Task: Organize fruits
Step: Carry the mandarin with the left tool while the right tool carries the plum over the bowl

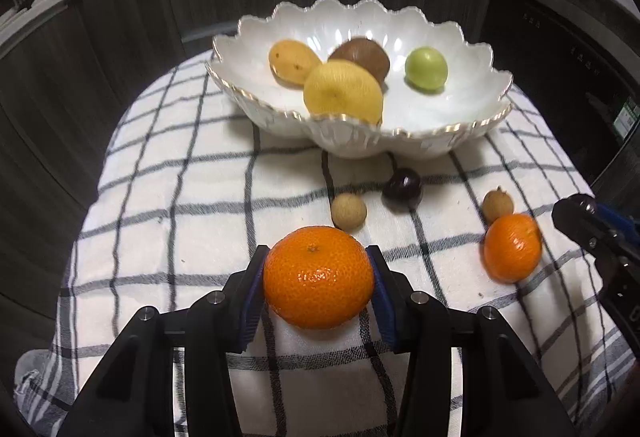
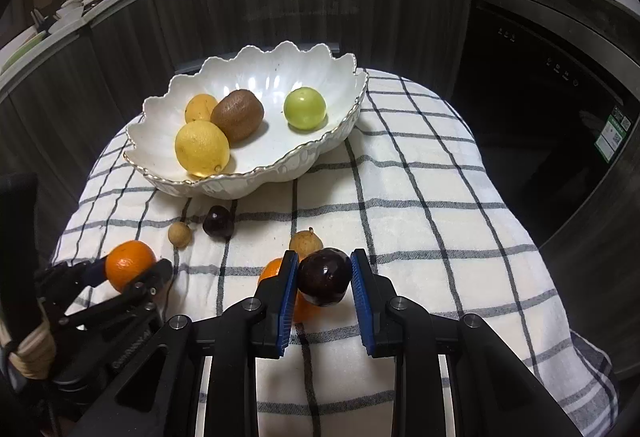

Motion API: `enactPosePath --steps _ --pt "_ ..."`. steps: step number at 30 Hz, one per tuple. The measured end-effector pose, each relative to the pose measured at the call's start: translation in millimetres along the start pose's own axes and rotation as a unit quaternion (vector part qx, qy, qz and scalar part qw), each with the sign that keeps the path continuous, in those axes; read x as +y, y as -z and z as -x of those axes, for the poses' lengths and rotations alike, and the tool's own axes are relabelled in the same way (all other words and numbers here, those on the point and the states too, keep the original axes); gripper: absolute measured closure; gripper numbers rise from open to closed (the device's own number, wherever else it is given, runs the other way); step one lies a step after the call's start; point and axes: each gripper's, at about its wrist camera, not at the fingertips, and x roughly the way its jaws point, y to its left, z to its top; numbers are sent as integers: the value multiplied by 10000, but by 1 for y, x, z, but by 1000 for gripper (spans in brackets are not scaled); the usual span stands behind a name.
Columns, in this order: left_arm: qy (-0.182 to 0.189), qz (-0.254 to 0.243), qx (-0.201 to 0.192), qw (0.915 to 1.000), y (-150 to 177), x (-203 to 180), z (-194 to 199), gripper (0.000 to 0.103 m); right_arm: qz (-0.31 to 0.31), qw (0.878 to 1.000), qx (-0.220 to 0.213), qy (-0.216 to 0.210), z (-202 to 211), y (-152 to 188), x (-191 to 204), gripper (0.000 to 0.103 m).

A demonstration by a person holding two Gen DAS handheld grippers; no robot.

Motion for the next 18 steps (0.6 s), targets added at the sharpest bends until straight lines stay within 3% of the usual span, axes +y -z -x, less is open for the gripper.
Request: enactPosePath --steps 9,18 --pt "-50 -30 -370 9993 -21 7 27 57 25 9997 -242 -94 17 -16 4 75" --pt "-82 -49 -774 9970 -64 18 37 57 170 9980 -508 -336 16 -59 15 75"
